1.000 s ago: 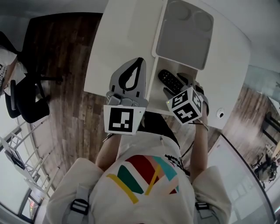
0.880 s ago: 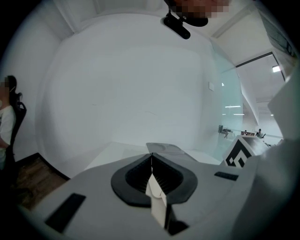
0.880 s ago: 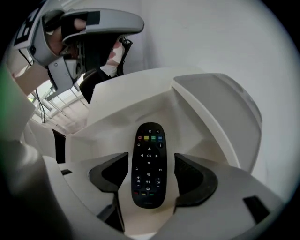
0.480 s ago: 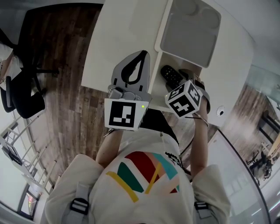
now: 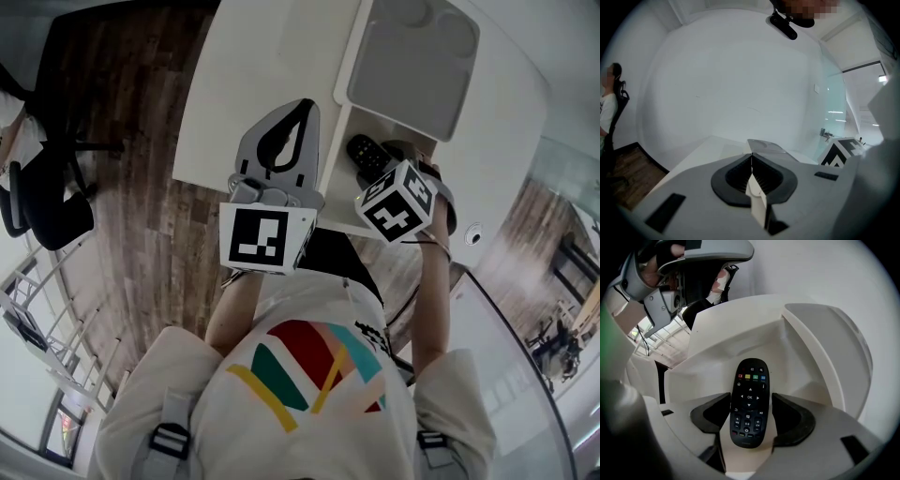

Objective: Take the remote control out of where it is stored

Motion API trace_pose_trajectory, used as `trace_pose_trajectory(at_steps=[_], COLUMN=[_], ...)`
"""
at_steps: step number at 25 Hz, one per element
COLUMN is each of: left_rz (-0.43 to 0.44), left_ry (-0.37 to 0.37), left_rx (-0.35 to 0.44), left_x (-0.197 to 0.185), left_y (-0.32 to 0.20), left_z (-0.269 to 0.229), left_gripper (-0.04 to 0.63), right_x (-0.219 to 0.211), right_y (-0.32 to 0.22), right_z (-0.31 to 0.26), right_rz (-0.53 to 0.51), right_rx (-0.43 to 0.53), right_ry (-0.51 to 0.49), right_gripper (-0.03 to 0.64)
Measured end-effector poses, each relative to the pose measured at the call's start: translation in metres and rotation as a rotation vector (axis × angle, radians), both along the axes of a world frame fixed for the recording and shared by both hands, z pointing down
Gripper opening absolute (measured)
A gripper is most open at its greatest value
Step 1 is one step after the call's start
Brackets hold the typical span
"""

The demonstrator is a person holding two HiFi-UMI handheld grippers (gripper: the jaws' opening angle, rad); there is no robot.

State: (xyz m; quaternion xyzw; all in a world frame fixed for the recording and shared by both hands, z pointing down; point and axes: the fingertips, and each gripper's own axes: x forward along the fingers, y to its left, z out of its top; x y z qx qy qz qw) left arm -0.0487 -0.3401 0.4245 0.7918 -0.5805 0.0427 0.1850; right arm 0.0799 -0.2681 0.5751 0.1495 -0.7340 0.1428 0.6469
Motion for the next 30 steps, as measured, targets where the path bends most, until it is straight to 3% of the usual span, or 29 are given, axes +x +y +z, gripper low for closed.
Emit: trace_pose_trajectory(at_steps=[16,26,30], left_rz=[-0.005,0.01,0.016], left_ry=[0.0,0.004,0.0], left_rx=[-0.005,0.04,0.036], left_x=[-0.005,0.0,0.0], left_y=[-0.001,-0.002,0.002], left_z=[0.002,-0.011,-0.013], left_gripper=[0.008,0.008,0.008], right_x=[0.0,-0.003,-0.006], right_y=[0.0,-0.002,-0.006], right_z=[0.001,0.002,-0.003], right_rz=[0.024,0.021,0.087], right_rx=[-0.008,0.018,0.059], right_ry=[-0.001,-0.025,-0.066], right_gripper=[0.249,0.249,0.247])
